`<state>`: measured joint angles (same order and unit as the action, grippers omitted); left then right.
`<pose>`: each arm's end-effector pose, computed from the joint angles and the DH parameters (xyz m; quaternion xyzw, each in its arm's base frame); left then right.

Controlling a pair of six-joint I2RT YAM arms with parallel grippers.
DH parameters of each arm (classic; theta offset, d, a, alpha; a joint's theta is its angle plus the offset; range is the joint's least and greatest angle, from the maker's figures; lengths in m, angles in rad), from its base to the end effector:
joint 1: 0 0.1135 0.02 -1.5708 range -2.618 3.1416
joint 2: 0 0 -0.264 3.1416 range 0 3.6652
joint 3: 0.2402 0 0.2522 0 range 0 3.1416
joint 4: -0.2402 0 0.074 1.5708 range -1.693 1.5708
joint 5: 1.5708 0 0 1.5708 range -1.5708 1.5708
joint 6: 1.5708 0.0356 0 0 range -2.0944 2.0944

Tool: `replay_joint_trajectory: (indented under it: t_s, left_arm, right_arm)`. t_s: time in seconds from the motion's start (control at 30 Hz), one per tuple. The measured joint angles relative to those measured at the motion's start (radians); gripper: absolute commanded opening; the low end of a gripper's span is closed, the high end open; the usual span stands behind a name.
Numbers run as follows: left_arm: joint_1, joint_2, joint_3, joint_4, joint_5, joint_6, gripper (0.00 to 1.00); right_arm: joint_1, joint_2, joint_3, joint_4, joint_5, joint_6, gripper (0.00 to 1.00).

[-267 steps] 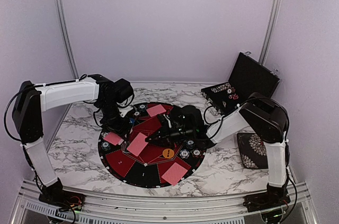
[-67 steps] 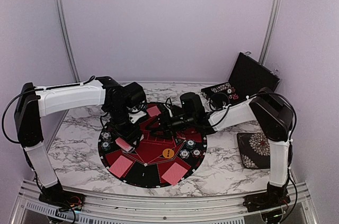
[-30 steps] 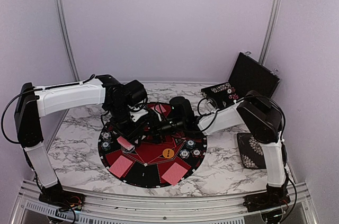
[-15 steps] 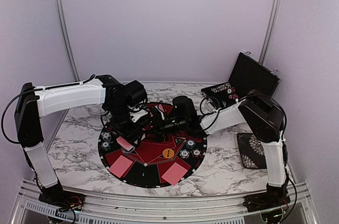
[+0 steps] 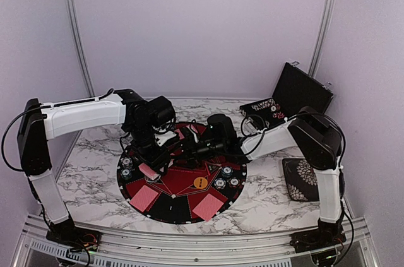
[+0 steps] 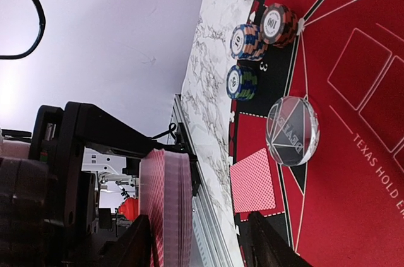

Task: Distribute texas hold em gaming equipment
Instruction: Pick up the poker card from the face-down deck piles.

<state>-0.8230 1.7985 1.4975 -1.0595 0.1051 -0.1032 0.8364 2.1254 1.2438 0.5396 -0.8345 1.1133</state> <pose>0.2381 -0.2622 0.2484 0.3549 0.9275 -0.0936 0.0704 0.2842 0.3542 0.1542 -0.1283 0.7721 0.6220 0.0218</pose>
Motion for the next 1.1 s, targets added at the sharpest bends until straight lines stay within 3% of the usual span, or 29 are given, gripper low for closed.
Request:
replay_joint_trajectory:
  t_s: [0.3, 1.1]
  left_arm:
    - [0.000, 0.000, 0.002, 0.000, -0.001, 0.000, 0.46]
    - [0.000, 0.000, 0.004, 0.000, -0.001, 0.000, 0.46]
  right_arm:
    - [-0.011, -0.040, -0.044, -0.009, 0.011, -0.005, 0.48]
    - [-0.021, -0.084, -0.082, 0.031, 0.014, 0.043, 0.25]
